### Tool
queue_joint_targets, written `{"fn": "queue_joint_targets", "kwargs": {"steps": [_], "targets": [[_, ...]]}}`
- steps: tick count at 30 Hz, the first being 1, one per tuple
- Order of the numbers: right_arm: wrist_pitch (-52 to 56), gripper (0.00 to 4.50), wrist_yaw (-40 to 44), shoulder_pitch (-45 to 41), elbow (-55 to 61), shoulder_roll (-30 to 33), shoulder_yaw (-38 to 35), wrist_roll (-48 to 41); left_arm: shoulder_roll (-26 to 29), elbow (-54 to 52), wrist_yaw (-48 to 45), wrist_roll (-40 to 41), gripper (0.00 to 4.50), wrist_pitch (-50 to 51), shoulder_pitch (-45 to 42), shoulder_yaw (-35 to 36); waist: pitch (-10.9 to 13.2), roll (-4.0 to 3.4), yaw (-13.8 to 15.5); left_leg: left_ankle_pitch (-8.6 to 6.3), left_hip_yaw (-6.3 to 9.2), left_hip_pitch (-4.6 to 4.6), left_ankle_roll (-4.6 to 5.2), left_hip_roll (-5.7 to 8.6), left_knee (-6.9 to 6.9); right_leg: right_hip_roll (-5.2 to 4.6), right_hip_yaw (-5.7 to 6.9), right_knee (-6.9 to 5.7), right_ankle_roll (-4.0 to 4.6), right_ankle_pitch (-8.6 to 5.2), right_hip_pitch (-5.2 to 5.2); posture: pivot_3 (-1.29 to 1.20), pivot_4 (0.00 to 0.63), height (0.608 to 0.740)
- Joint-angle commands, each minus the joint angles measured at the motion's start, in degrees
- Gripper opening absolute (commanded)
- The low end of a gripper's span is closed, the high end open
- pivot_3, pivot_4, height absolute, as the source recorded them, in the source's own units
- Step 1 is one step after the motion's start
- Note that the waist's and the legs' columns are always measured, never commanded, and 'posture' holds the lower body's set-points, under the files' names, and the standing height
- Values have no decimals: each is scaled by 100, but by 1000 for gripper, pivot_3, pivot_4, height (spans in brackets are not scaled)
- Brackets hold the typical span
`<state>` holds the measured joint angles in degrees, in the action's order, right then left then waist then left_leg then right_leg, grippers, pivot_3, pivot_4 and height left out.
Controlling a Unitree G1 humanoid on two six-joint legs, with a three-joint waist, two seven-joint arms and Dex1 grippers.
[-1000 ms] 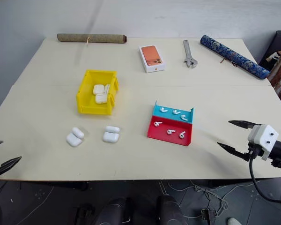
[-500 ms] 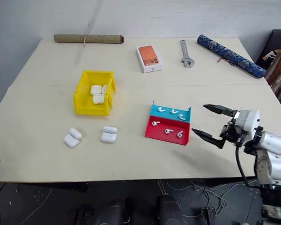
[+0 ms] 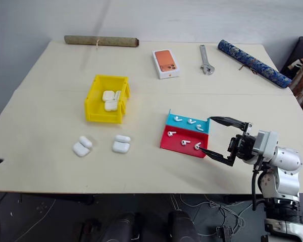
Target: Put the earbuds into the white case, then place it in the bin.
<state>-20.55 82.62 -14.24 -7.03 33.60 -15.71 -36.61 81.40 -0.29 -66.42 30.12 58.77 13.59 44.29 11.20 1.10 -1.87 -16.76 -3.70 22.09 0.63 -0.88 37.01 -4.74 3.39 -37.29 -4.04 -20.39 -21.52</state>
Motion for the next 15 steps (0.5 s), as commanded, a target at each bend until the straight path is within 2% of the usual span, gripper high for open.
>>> {"fn": "queue_joint_targets", "kwargs": {"steps": [1, 2, 4, 6, 8, 11, 13, 15], "targets": [[-108, 4500, 124, 133, 141, 32, -127, -150, 345, -986, 314, 437, 4465, 1040, -501, -484, 8, -14, -73, 1, -5, 0, -2, -1, -5, 6, -4, 1, 0, 0, -1, 0, 150, 740], [-117, 4500, 124, 160, 161, 23, -118, -142, 378, -1133, 490, 538, 4465, 1182, -751, -680, 14, -25, -91, 1, -7, -1, -2, -2, -7, 8, -5, -1, 0, 0, -3, 0, 150, 740], [-99, 4500, 44, 223, 269, -19, -69, -110, 405, -1660, 878, 970, 4465, 1473, -1607, -1512, 20, -34, -110, 4, -9, -1, -7, -5, -6, 17, -7, -10, 0, -1, -5, 0, 150, 740], [-85, 4500, -66, 288, 401, -92, 11, -63, 105, -1933, 1193, 1177, 4465, 1741, -2649, -2421, 21, -35, -84, 9, -7, -3, -13, -7, -4, 21, -8, -14, -1, -1, -4, 0, 150, 740], [-105, 4500, -125, 350, 514, -167, 83, -25, -145, -1948, 1433, 1038, 4465, 1875, -3364, -3209, 21, -35, -66, 11, -9, -2, -14, -6, 5, 22, -12, -19, -1, -1, -3, 0, 150, 740], [-166, 4500, -219, 482, 735, -304, 181, -18, -286, -1845, 1659, 590, 4465, 1878, -3998, -4293, 21, -35, -37, 16, -14, -6, -18, -4, 11, 27, -22, -37, -1, -1, -7, 0, 150, 740], [-184, 4500, -281, 607, 926, -380, 230, -40, -525, -1678, 1787, 503, 4465, 2082, -4526, -4705, 21, -34, 16, 18, -14, -5, -19, -3, 13, 29, -23, -41, -1, -1, -10, 0, 150, 740], [-198, 4500, -292, 720, 1097, -418, 270, -54, -504, -1650, 1724, 423, 4465, 2088, -4738, -4989, 21, -32, 38, 19, -12, -2, -18, -4, 18, 29, -23, -41, -1, -1, -11, 0, 150, 740]]}}
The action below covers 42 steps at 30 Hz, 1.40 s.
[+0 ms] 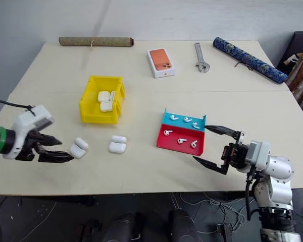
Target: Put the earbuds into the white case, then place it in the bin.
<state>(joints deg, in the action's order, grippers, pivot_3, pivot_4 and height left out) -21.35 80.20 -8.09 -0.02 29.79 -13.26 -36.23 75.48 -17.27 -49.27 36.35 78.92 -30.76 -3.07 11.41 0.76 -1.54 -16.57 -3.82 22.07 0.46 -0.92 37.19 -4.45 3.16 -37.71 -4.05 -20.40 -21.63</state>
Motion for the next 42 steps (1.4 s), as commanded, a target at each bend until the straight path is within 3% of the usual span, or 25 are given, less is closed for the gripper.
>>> {"fn": "queue_joint_targets", "kwargs": {"steps": [1, 7, 21, 37, 42], "targets": [[-125, 4500, -69, 152, 465, -55, 32, -97, 49, 52, 31, -255, 4465, 103, -390, -392, 0, 2, 6, 0, 0, 2, 1, 0, 1, 0, -1, 1, 0, 0, 0, 0, 150, 740], [-194, 4500, -216, 315, 667, -105, 46, -87, -24, 19, 192, -646, 4465, -92, -365, -963, 0, 2, -2, 2, -1, 1, 4, 1, 6, -1, -6, 0, -1, 0, 4, 0, 150, 740], [-3, 4500, -792, 27, 921, -97, 413, 169, -853, 650, 560, -1507, 4465, -441, -540, -1492, 0, 4, 15, 9, 1, 2, 6, 1, 18, -2, -7, -5, -1, 0, 4, 0, 150, 740], [1, 4500, -796, 42, 868, 22, 346, 109, -1438, 974, 783, -1916, 4465, -450, -470, -1394, -2, 3, 48, 24, 3, -10, 6, 5, 21, -7, -8, -22, -1, 0, 12, 0, 150, 740], [-21, 4500, -808, 72, 868, 13, 334, 120, -1483, 1035, 841, -2009, 3252, -573, -373, -1283, -2, 3, 48, 24, 3, -11, 5, 5, 21, -7, -8, -22, -1, 0, 12, 0, 150, 740]]}}
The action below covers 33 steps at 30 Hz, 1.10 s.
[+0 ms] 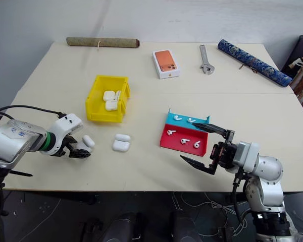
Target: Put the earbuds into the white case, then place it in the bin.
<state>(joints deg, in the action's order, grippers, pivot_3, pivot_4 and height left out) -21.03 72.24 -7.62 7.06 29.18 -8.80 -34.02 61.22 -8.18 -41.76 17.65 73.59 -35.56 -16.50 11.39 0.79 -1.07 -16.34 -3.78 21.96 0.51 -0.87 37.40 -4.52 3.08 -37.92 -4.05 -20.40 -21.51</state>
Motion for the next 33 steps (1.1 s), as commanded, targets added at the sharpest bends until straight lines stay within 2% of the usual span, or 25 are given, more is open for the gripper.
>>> {"fn": "queue_joint_targets", "kwargs": {"steps": [1, 2, 4, 7, 9, 11, 13, 16, 19, 21, 24, 29, 33], "targets": [[-53, 4500, -20, 29, 167, 75, -112, -96, -71, 153, 95, -145, 2923, -50, 108, 76, 0, 0, 0, 0, 0, 0, 0, 0, 0, 0, 0, 0, 0, 0, 0, 0, 150, 740], [-46, 4500, -34, 35, 181, 77, -116, -92, -69, 171, 78, -143, 2740, -74, 118, 82, 0, 0, 0, 0, 0, 0, 0, 0, 0, 0, 0, 0, 0, 0, 0, 0, 150, 740], [-15, 4500, -80, 47, 251, 85, -109, -78, -66, 204, 18, -88, 2741, -89, 143, 157, 0, 0, 0, 1, 0, -1, -1, 0, 0, 0, 0, -2, 0, 0, 0, 0, 150, 740], [172, 4500, -303, 24, 537, 134, -70, -22, 4, 404, -370, 219, 2740, -529, 325, 783, 0, 0, 0, 1, 1, -1, -1, -1, -1, 0, 0, -2, 0, 0, -1, 0, 150, 740], [396, 4500, -493, -20, 735, 220, -37, 39, 106, 697, -1020, 509, 2740, -1521, 648, 1556, 0, 0, -45, 2, 0, 0, -2, -1, -2, 0, 0, -2, 0, 0, -5, 0, 150, 740], [709, 4500, -661, -19, 925, 385, -24, 71, -110, 740, -1974, 989, 2740, -2984, 1225, 2608, 1, 1, -77, 2, 0, 2, -4, -4, -4, 1, 2, 1, 1, 0, -8, 0, 150, 740], [1040, 4500, -804, 14, 1082, 567, -75, 18, -321, 630, -2637, 1418, 2740, -3666, 1753, 3285, 1, 1, -52, 2, 0, 5, -5, -5, -5, -2, 5, 7, 2, -1, -10, 0, 150, 740], [1628, 4500, -1188, 151, 1303, 822, -340, -134, -875, 164, -2968, 1712, 2740, -4445, 2423, 3701, 0, -1, -42, -2, 2, 10, 2, -3, -4, -10, 8, 19, 1, -1, -6, 0, 150, 740], [1901, 4500, -1261, 320, 1399, 1086, -505, -109, -1694, -711, -2560, 1964, 2740, -4805, 2586, 3563, -1, 4, 74, -10, 5, 13, 15, 2, 3, -15, 10, 29, -1, 1, 3, 0, 150, 740], [2049, 4500, -1231, 599, 1321, 1383, -746, 71, -2553, -1573, -2212, 2229, 2740, -5100, 2673, 3148, -3, 6, 162, -14, 8, 24, 24, 3, 9, -15, 10, 38, -14, 8, 3, 0, 150, 740], [2207, 4500, -1552, 966, 981, 1632, -1212, 436, -3419, -2203, -1742, 2437, 2740, -5157, 2874, 2592, -5, 7, 183, -24, 7, 27, 40, 8, 18, -15, 5, 49, -28, 16, 15, 0, 150, 740], [1985, 4500, -1276, 1826, 425, 1846, -1916, 677, -4028, -1957, -1764, 1832, 2740, -5836, 3085, 1684, -6, 6, 176, -25, 0, 13, 44, 9, 23, -2, 2, 58, -32, 18, 33, 0, 150, 740], [2437, 4500, -1389, 2075, 511, 2213, -1987, 1019, -4319, -1438, -1753, 1442, 2740, -6598, 2743, 1505, -15, -10, 85, -26, -6, 2, 69, 7, 23, 2, -5, 55, -30, 18, 44, 0, 150, 740]]}}
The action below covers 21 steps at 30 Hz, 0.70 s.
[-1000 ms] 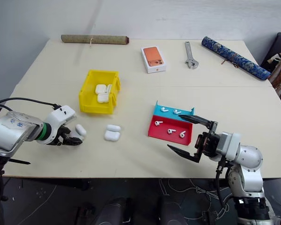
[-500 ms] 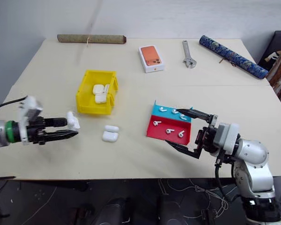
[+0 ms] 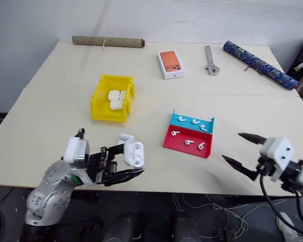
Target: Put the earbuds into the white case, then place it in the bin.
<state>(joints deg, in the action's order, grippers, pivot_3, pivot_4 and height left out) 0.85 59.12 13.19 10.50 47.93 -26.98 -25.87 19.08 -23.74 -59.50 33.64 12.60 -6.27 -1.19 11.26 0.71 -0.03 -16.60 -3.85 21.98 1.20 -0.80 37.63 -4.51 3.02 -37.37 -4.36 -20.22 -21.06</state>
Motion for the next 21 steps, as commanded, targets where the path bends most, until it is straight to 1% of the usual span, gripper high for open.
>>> {"fn": "queue_joint_targets", "kwargs": {"steps": [1, 3, 5, 8, 10, 13, 16, 17, 18, 19, 21], "targets": [[330, 4500, -9, -127, 195, 440, -124, 141, -149, 225, -14, -132, 2740, -576, -246, -32, -3, -5, -37, 0, -4, -1, 3, 1, 0, 0, -4, 1, 1, 0, 0, 0, 150, 740], [622, 4500, 262, -402, 293, 713, 2, -129, -165, 405, -59, -143, 2740, -690, -317, -55, -3, -6, -72, 2, -7, -11, 4, -1, -2, 1, -8, 3, 5, -1, 8, 0, 150, 740], [828, 4500, 685, -699, 385, 1116, 277, -176, -123, 511, -73, -139, 2740, -713, -358, -70, -2, -9, -96, 1, -7, -39, 3, -1, -9, 0, -9, 4, 5, -1, 32, 0, 150, 740], [1165, 4500, 1059, -1556, 468, 1622, 1070, -41, -78, 625, -78, -144, 2740, -789, -361, -57, -1, -8, -115, 1, -3, -67, 0, -2, -39, 1, -7, 25, 6, -2, 53, 0, 150, 740], [1321, 4500, 1211, -2232, 441, 1758, 1637, 118, -66, 641, -36, -159, 2740, -812, -317, -56, -1, -8, -134, 1, 1, -66, -3, -3, -44, 1, -4, 34, 6, -1, 53, 0, 150, 740], [1425, 3889, 1471, -3076, 344, 1794, 2463, 552, -36, 646, 23, -170, 2740, -813, -209, -47, -1, -7, -133, 2, 6, -59, -12, -3, -42, 0, -1, 45, 5, -1, 52, 0, 150, 740], [1388, 2818, 1626, -3864, 144, 1579, 3234, 1094, 28, 612, 76, -180, 2740, -814, -66, -6, -1, -7, -136, 6, 6, -52, -24, -3, -41, -3, 1, 53, 4, -1, 48, 0, 150, 740], [1476, 2381, 1700, -4095, 95, 1523, 3488, 1256, 63, 596, 88, -185, 2740, -814, -12, 10, -1, -7, -137, 5, 6, -50, -25, -3, -41, -4, 1, 57, 4, -1, 48, 0, 150, 740], [1527, 2131, 1678, -4365, 26, 1410, 3780, 1547, 85, 595, 123, -195, 2740, -822, 37, 40, -1, -7, -140, 4, 6, -50, -26, -3, -41, -4, 1, 59, 4, -1, 48, 0, 150, 740], [1605, 2131, 1614, -4609, -48, 1298, 4035, 1847, 105, 596, 156, -201, 2740, -821, 73, 68, 0, -8, -144, 3, 7, -50, -27, -3, -42, -4, 1, 61, 4, -1, 49, 0, 150, 740], [1706, 2131, 1693, -5025, -175, 1049, 4402, 2116, 144, 589, 228, -224, 2740, -843, 140, 129, 0, -8, -152, 3, 7, -49, -29, -3, -42, -5, 1, 61, 5, -1, 46, 0, 150, 740]]}}
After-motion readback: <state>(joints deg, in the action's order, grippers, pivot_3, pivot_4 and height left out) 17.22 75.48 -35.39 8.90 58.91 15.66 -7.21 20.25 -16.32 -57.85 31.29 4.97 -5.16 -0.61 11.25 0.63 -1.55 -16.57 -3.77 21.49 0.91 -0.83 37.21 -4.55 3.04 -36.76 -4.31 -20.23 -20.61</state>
